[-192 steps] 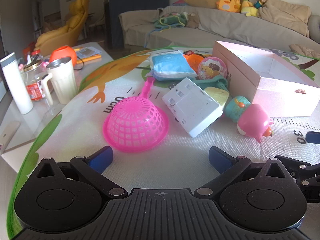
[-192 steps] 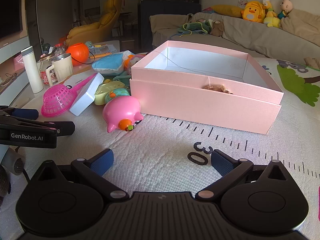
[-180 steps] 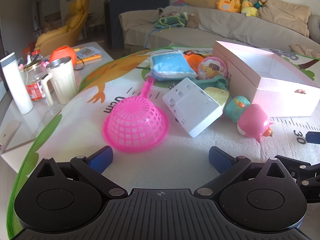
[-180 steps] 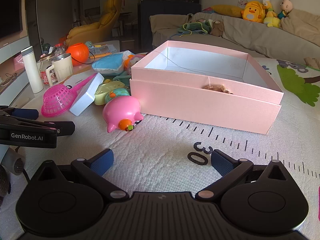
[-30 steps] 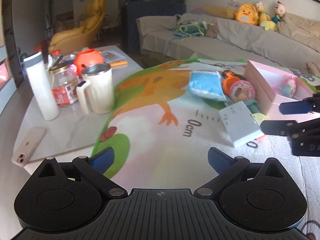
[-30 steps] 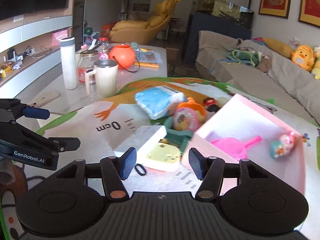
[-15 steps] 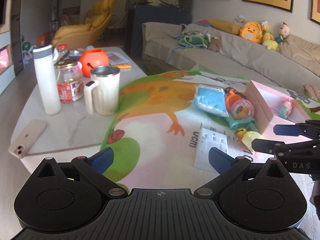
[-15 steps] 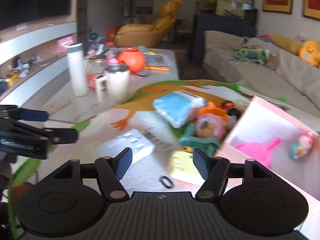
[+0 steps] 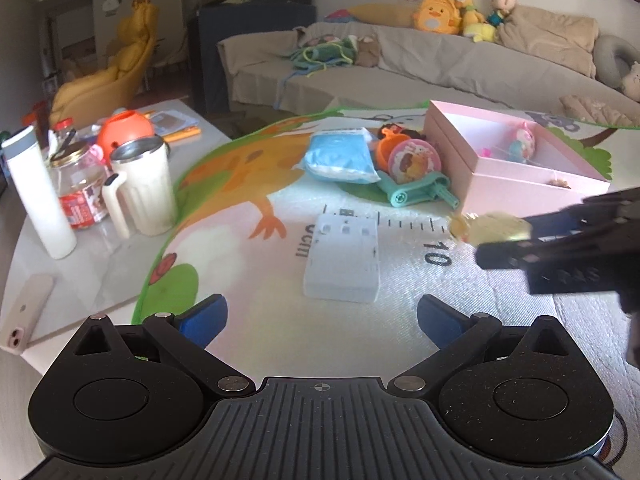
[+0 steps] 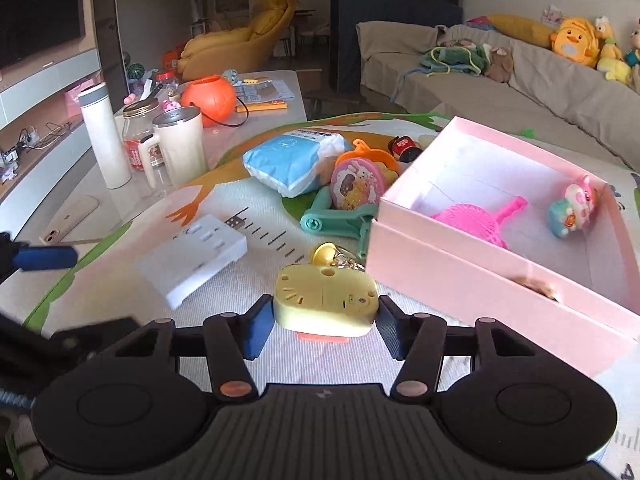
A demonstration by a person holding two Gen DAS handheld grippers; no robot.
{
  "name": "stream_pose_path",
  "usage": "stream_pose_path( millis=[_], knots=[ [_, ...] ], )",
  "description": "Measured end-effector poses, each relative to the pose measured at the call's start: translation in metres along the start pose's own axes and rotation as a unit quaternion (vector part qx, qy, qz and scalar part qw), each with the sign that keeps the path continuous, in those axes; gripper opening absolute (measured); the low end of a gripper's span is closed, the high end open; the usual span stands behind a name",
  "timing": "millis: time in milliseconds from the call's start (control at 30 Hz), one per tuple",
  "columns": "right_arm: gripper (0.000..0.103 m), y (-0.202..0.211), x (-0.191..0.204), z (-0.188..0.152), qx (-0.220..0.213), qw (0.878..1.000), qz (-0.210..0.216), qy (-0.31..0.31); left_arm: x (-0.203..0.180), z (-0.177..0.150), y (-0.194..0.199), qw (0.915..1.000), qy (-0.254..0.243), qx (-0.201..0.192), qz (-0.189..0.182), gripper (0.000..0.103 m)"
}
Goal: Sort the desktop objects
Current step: 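Grasp the yellow toy with the right gripper while the left gripper grasps the white battery box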
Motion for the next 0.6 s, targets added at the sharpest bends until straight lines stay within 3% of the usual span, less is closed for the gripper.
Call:
stream_pose_path(
  millis=[267,333,400,467,600],
  knots=[
    [0.055,0.075,-0.041,-0.046,-0.004,0.999,-0.052,-0.010,-0.011,0.032,-0.049,0.9990,-0.009,0.032,0.028,0.103],
    [0.055,0.086,-0.048,-0.052,-0.002,0.998,-0.054,-0.021,-0.009,0.035,-0.055,0.9990,-0.005,0.037,0.026,0.094],
    [0.055,0.094,-0.051,-0.057,-0.002,0.998,-0.054,-0.028,-0.009,0.036,-0.059,0.9986,-0.008,0.048,0.023,0.061],
    [0.055,0.101,-0.054,-0.061,-0.001,0.998,-0.051,-0.031,-0.010,0.035,-0.059,0.9983,-0.011,0.054,0.017,0.054],
    [0.055,0.114,-0.056,-0.063,-0.001,0.999,-0.041,-0.031,-0.022,0.029,-0.034,0.9986,-0.037,0.036,0.000,0.053]
  ],
)
Point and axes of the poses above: each gripper's, at about its wrist camera, not at the fingertips, and y roughly against the way its jaws point, x to its left, z to its top, the point moved 1 cm from there along -y, roughly the way its jaws point, and after that the axes turned 14 degrees about -y, right-handed, at the moved point
